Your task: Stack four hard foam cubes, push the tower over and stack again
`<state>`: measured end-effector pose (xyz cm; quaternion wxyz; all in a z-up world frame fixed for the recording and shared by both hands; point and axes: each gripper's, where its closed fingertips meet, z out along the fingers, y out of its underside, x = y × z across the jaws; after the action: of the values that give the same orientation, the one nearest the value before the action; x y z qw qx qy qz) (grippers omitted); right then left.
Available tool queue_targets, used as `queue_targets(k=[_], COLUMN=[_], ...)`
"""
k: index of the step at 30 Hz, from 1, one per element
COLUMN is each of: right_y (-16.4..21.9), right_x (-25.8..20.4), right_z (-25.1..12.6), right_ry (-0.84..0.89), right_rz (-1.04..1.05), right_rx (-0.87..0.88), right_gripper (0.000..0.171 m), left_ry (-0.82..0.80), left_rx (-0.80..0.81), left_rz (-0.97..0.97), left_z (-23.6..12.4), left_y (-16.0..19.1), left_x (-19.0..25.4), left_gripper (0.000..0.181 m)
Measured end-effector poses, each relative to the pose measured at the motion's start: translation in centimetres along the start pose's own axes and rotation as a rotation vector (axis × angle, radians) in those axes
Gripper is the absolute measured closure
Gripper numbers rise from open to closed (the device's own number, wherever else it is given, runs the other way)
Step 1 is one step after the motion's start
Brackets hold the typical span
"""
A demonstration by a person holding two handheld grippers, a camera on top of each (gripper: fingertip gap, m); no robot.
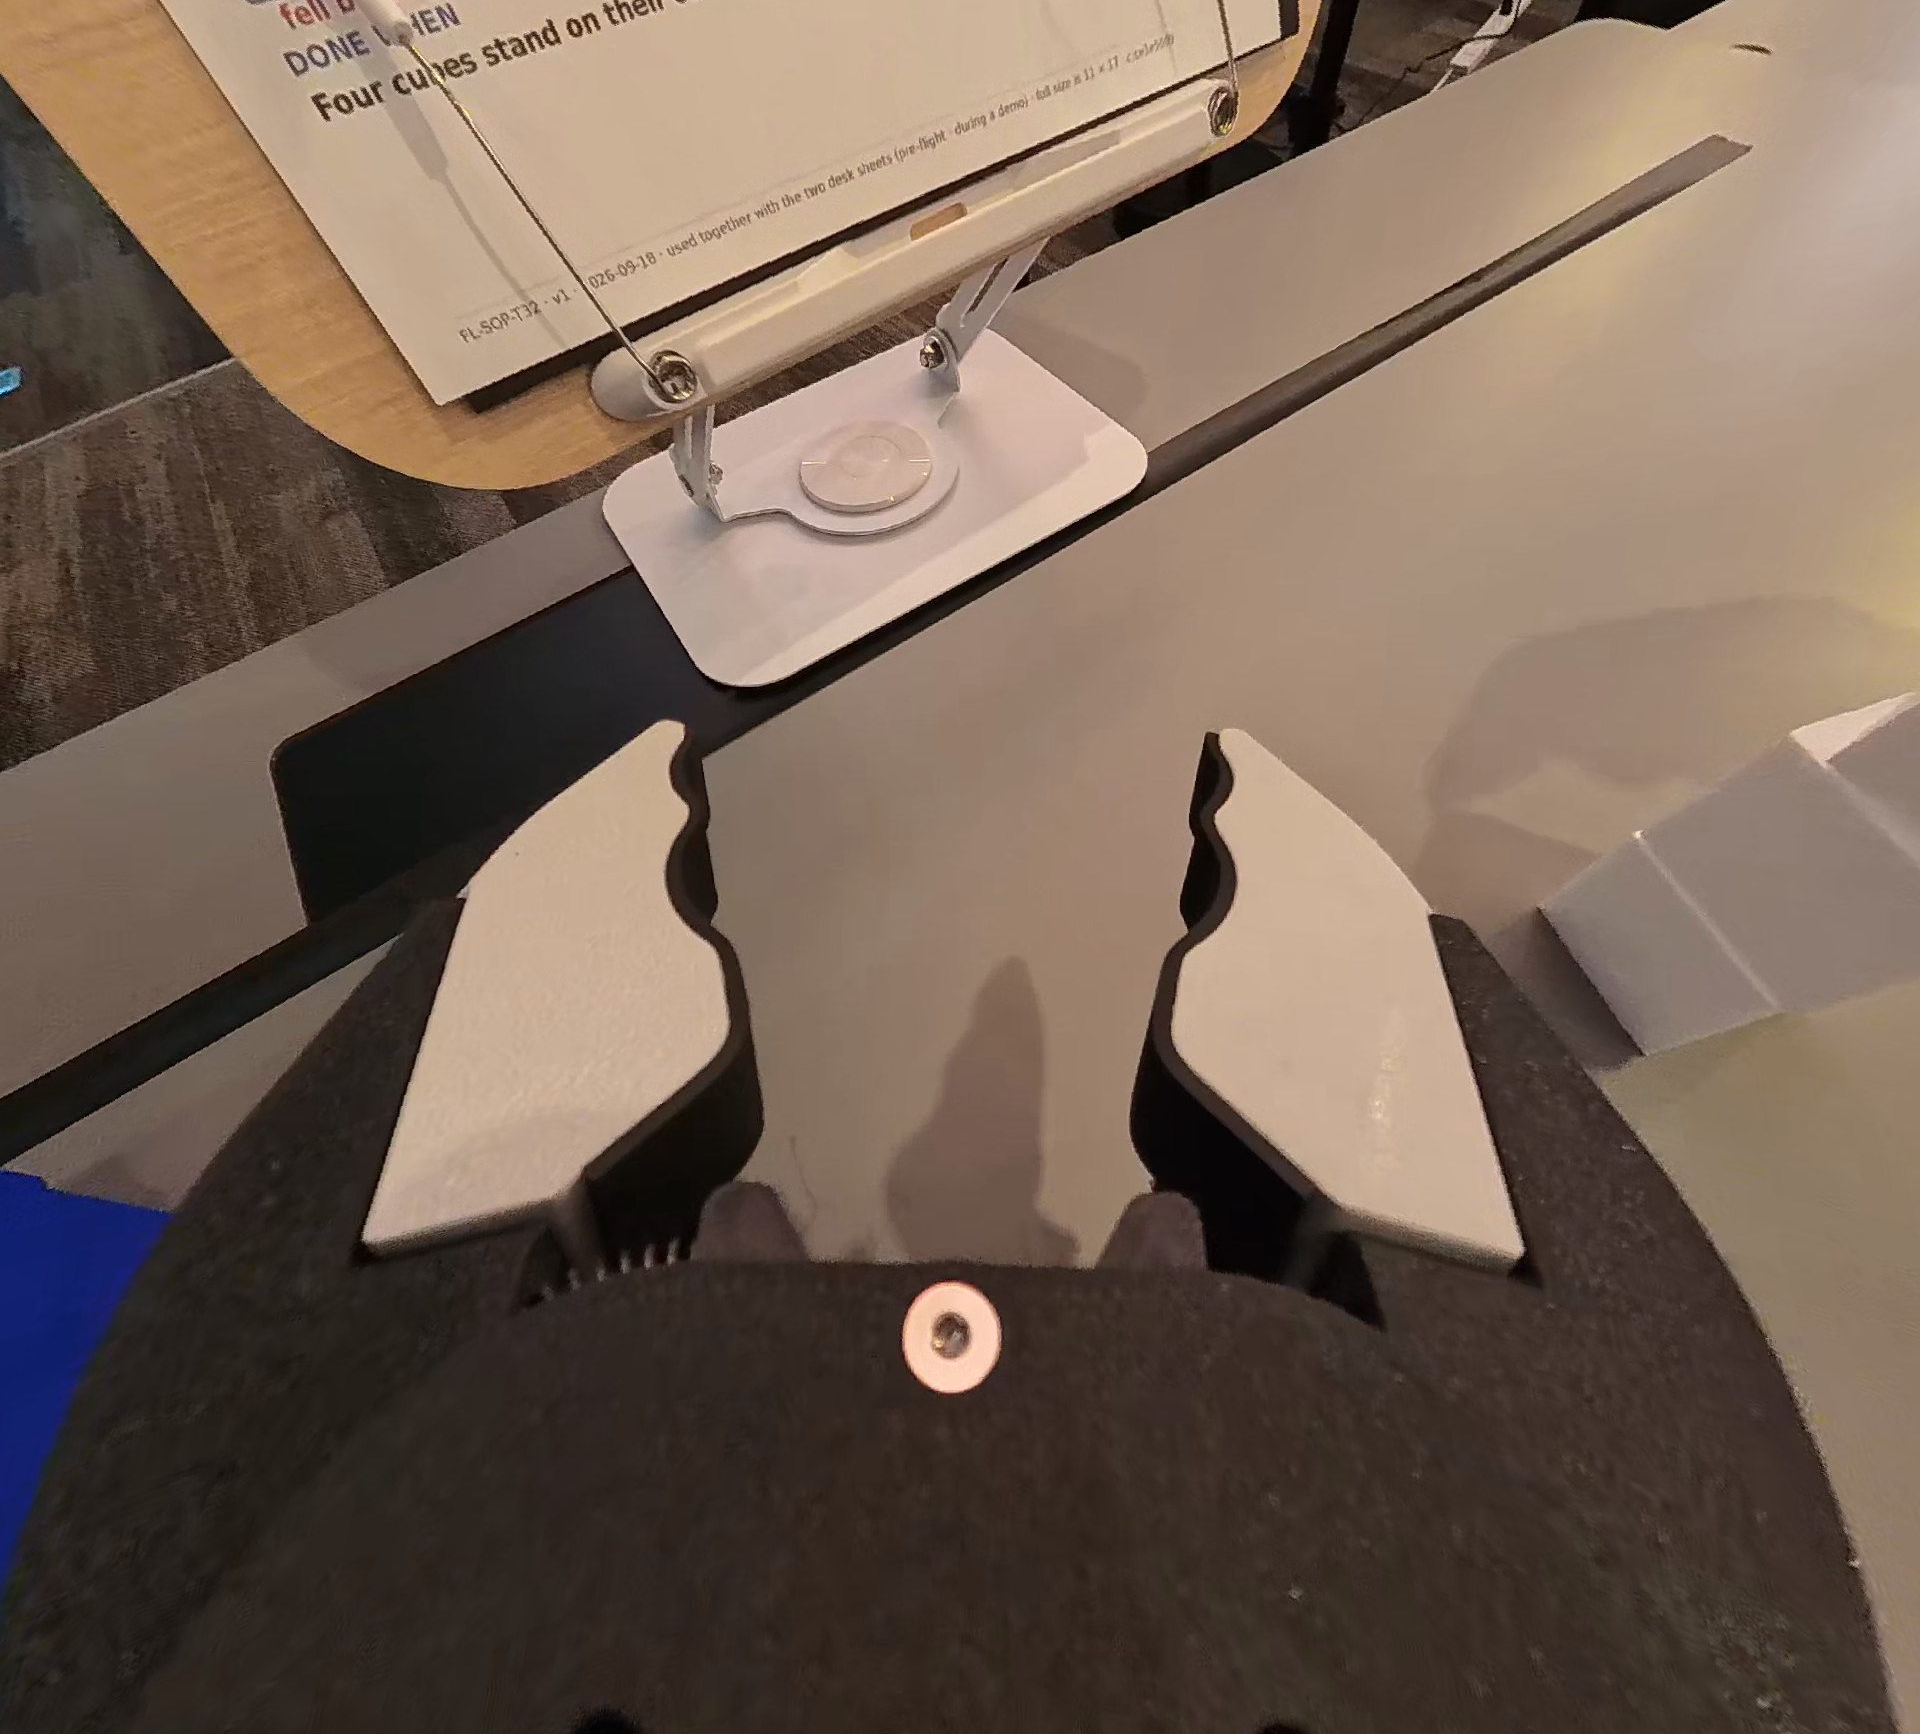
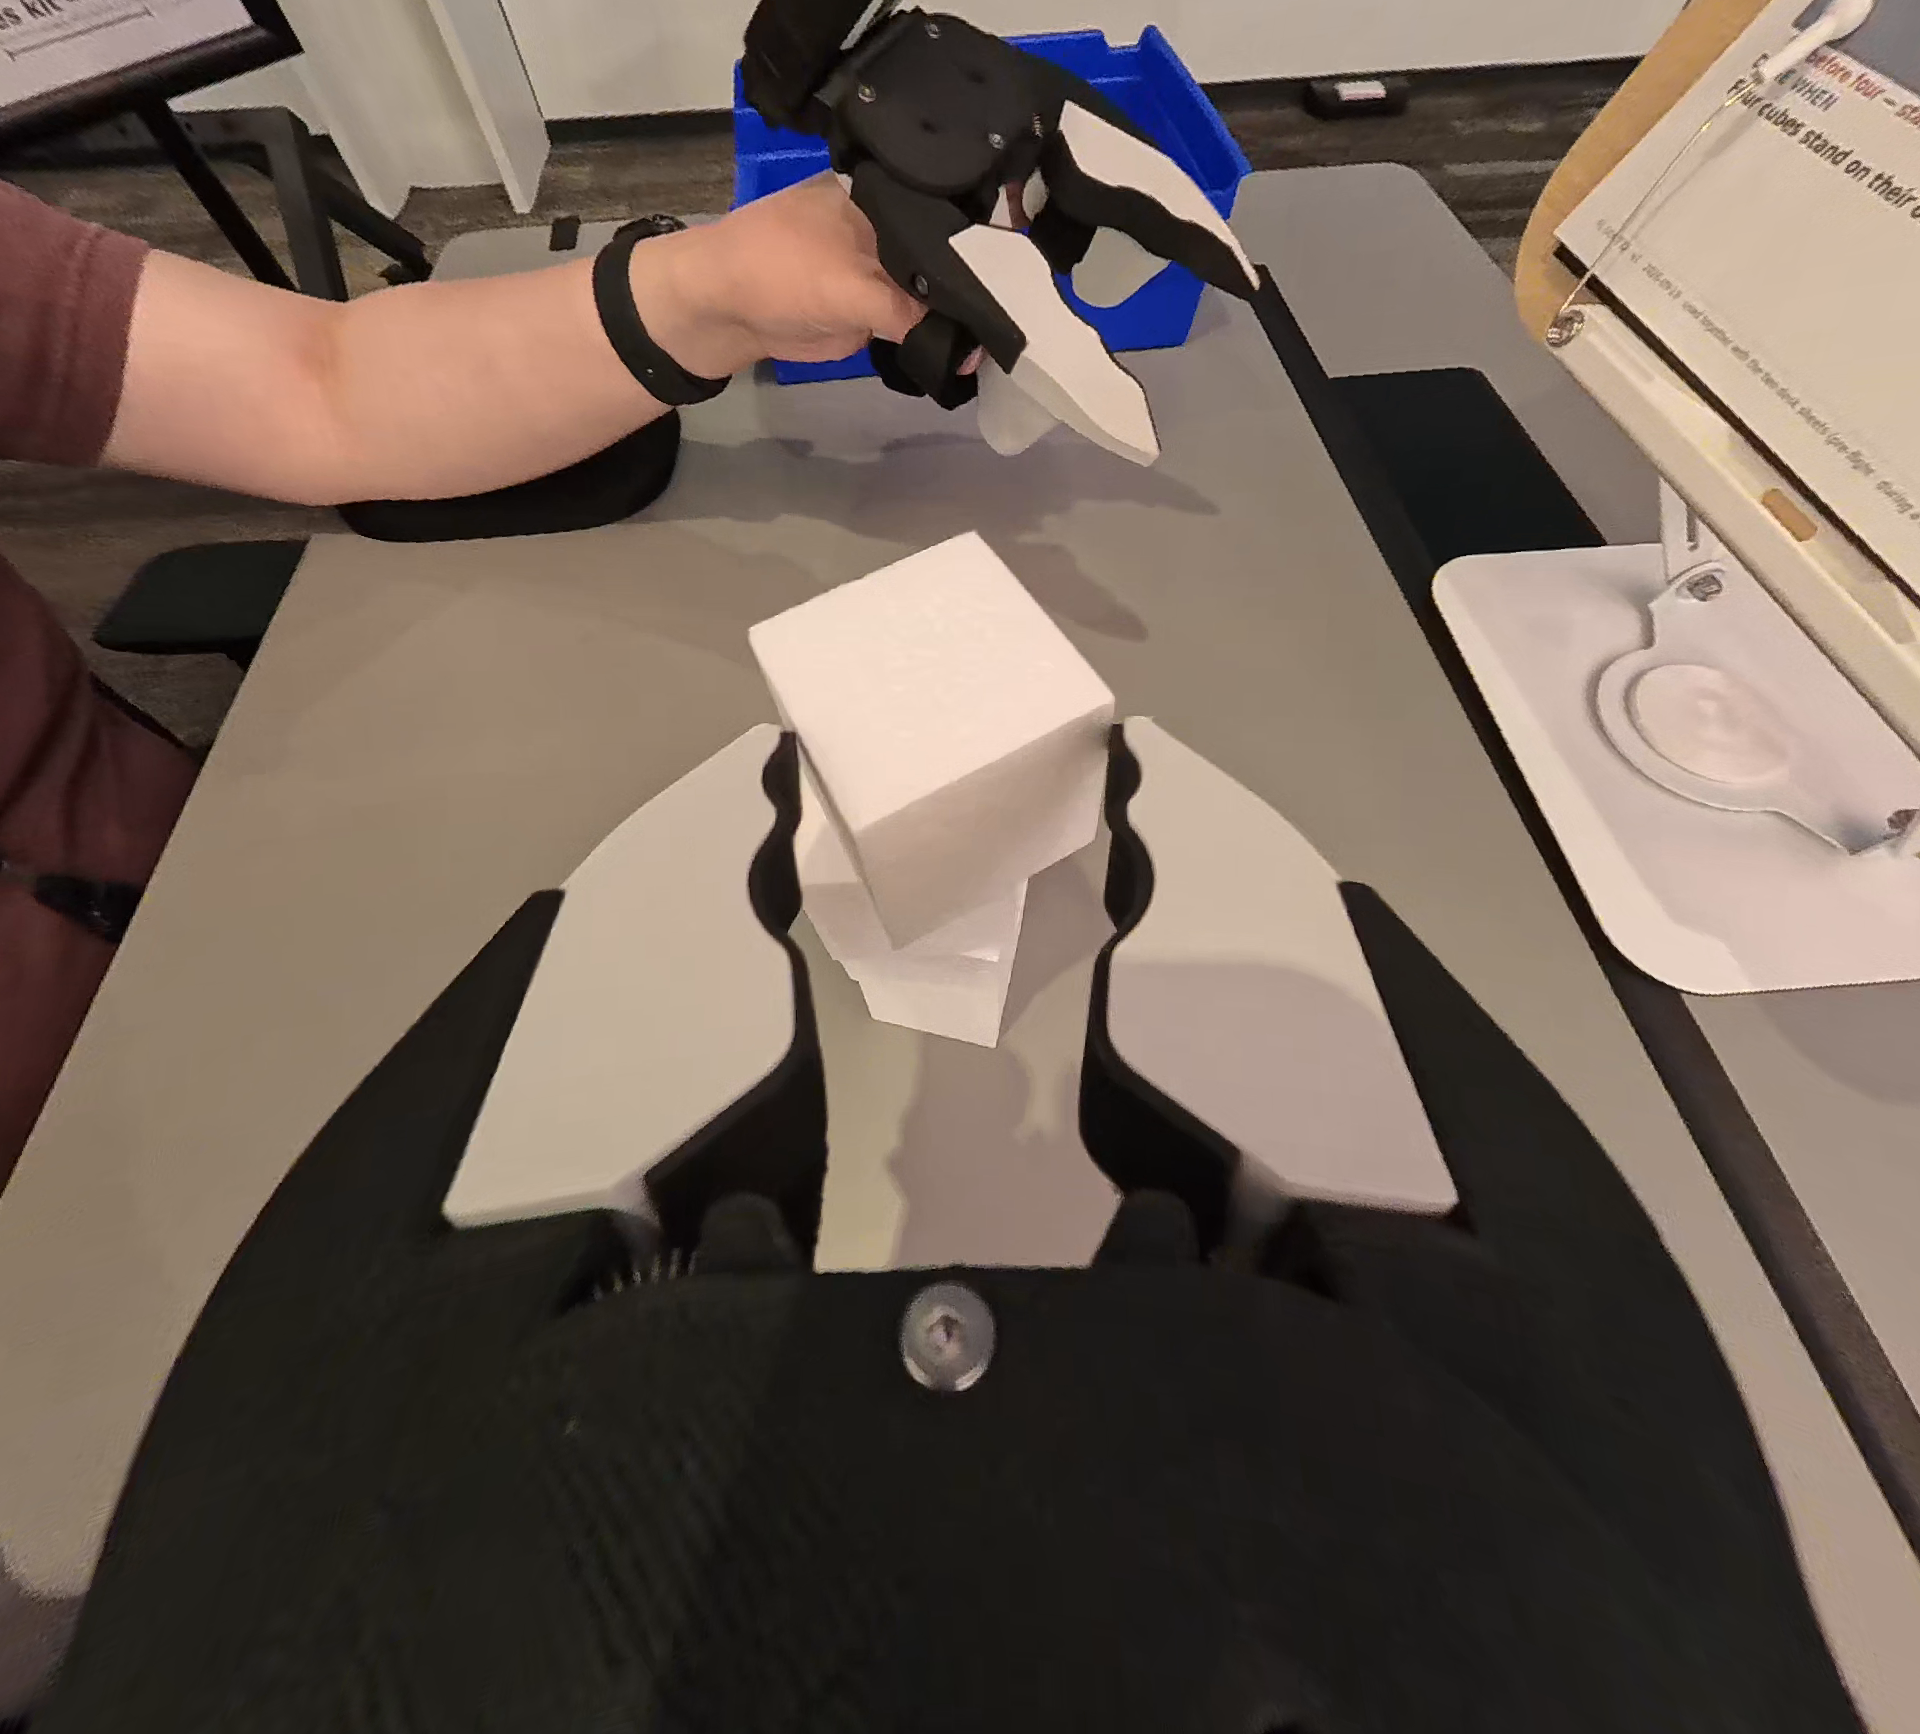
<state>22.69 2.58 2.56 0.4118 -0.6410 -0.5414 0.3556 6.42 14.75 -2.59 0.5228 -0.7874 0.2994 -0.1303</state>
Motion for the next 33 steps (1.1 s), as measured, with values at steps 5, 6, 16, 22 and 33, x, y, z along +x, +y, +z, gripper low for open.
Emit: queue_targets(k=[5, 6, 16, 22, 33], right_y=[-1.0, -1.1, -0.3, -0.5, 4.3], right_x=[0.0, 0.0, -0.7, -0.9, 8.2], right_z=[-0.5, -0.6, 0.3, -0.7, -15.2], right_ry=[0.189, 0.234, 0.313, 0.387, 1.095], right_rz=[0.042, 0.063, 0.223, 0.117, 0.198], right_rx=[0.064, 0.075, 0.098, 0.090, 0.089], right_gripper=[0.114, 0.114, 0.114, 0.087, 0.091], left_ry=[0.000, 0.000, 0.000, -0.003, 0.005], left_rx=[0.001, 0.000, -0.003, 0.004, 0.009], left_rz=[0.004, 0.006, 0.023, 0.017, 0.017], left_z=[0.0, 0.0, 0.1, 0.0, 0.1], left_y=[-0.1, -0.1, -0.1, -0.2, -0.3], left_x=[0.2, 0.2, 0.8, 0.6, 1.0], left_gripper=[0.092, 0.092, 0.093, 0.092, 0.092])
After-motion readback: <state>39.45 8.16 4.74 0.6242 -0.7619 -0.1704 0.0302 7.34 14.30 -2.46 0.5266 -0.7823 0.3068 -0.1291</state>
